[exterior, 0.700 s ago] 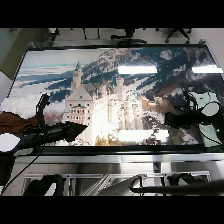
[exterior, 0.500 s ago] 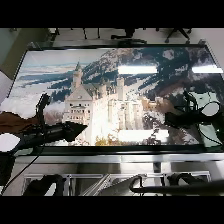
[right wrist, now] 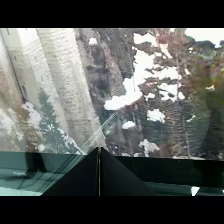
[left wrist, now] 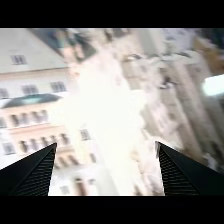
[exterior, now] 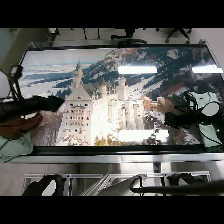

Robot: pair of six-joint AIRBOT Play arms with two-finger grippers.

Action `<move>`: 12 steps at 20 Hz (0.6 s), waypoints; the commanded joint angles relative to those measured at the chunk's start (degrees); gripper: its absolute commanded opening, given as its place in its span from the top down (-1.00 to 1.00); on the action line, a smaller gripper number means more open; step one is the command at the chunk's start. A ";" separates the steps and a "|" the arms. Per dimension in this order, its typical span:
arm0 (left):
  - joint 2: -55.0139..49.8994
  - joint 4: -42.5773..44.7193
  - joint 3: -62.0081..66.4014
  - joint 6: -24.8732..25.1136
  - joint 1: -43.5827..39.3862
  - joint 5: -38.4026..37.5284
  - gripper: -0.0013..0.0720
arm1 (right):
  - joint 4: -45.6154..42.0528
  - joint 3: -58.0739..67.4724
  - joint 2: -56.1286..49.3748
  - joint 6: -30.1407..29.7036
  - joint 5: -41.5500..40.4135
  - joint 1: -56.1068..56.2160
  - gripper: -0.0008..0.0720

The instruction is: Fold the shirts.

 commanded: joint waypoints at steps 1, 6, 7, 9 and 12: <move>-12.44 13.18 10.67 -0.26 9.68 2.43 -0.96 | 0.00 -0.02 0.04 0.04 0.00 0.04 0.92; -31.65 23.19 19.02 2.36 14.82 2.51 -0.96 | 0.00 -0.02 0.00 0.02 -3.21 0.04 0.92; -34.99 25.64 19.65 2.95 14.78 2.82 -0.96 | 0.02 -0.02 0.00 0.02 -4.35 0.02 0.92; -40.70 30.38 20.57 2.99 14.01 3.19 -0.96 | 0.02 -0.02 0.02 0.02 -4.50 0.00 0.92; -47.01 37.53 22.25 2.78 12.83 3.45 -0.95 | -0.02 -0.02 0.00 0.02 -4.52 0.00 0.92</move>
